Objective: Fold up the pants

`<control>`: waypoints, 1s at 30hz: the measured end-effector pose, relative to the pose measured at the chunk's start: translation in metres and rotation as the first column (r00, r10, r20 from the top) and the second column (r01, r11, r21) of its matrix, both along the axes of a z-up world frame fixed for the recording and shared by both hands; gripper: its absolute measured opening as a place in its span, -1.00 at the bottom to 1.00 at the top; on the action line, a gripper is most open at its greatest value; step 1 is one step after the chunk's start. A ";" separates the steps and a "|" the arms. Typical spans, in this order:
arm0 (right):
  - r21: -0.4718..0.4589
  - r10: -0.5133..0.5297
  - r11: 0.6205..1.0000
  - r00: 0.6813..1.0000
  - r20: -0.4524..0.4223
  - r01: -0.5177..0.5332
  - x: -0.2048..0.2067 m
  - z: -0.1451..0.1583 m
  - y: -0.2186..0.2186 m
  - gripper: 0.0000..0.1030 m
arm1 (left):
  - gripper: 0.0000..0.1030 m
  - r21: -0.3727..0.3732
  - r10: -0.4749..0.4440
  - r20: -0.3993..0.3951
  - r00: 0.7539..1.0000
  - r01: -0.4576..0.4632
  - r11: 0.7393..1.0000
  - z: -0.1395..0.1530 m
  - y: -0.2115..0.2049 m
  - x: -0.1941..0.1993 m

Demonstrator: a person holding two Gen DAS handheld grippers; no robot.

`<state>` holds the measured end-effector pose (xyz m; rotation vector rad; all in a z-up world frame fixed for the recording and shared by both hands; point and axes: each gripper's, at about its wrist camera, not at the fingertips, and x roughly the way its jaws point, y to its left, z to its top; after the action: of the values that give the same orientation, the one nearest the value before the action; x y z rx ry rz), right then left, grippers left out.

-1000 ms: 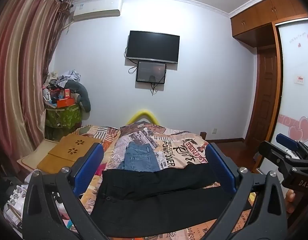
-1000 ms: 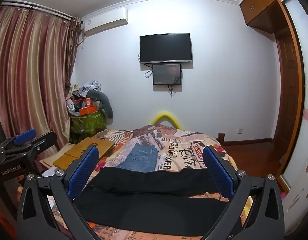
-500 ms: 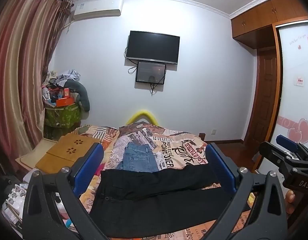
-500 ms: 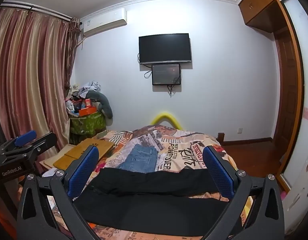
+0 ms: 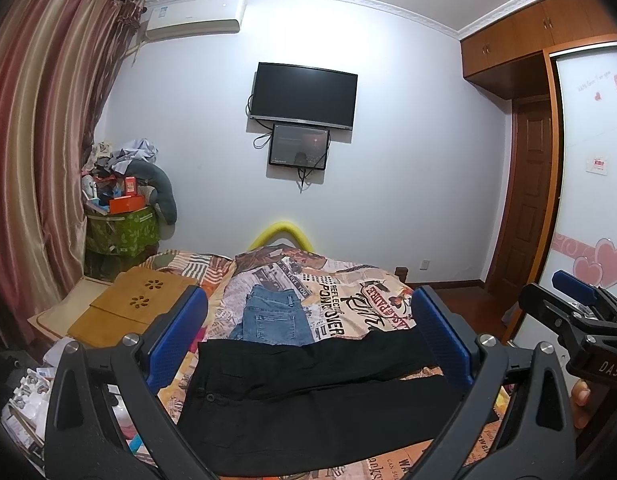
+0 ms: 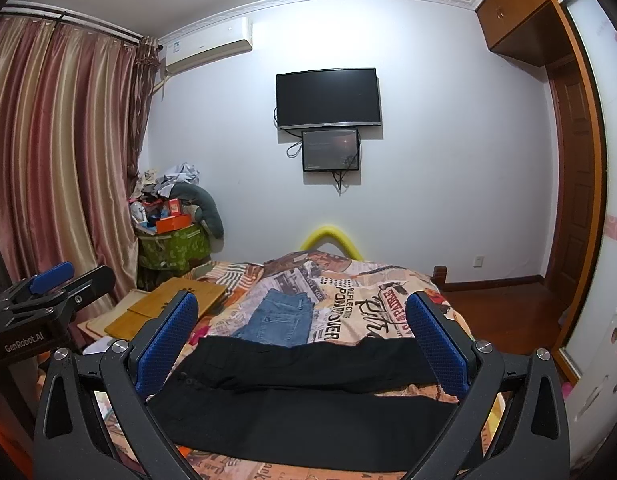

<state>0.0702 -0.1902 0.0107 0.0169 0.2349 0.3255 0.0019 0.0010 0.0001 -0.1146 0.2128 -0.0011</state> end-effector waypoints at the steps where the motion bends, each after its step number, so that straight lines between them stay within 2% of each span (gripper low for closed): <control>1: -0.001 -0.001 1.000 1.000 0.000 0.001 0.000 0.000 0.000 1.00 | 0.99 0.000 -0.001 0.000 1.000 0.001 1.000 0.000 0.000 0.000; 30: 0.003 -0.005 1.000 1.000 0.001 0.005 0.002 0.003 -0.005 1.00 | 0.99 0.005 -0.019 0.011 1.000 0.019 1.000 0.001 -0.001 -0.003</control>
<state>0.0719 -0.1955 0.0136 0.0201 0.2334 0.3205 -0.0008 0.0004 0.0007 -0.1076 0.2028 -0.0199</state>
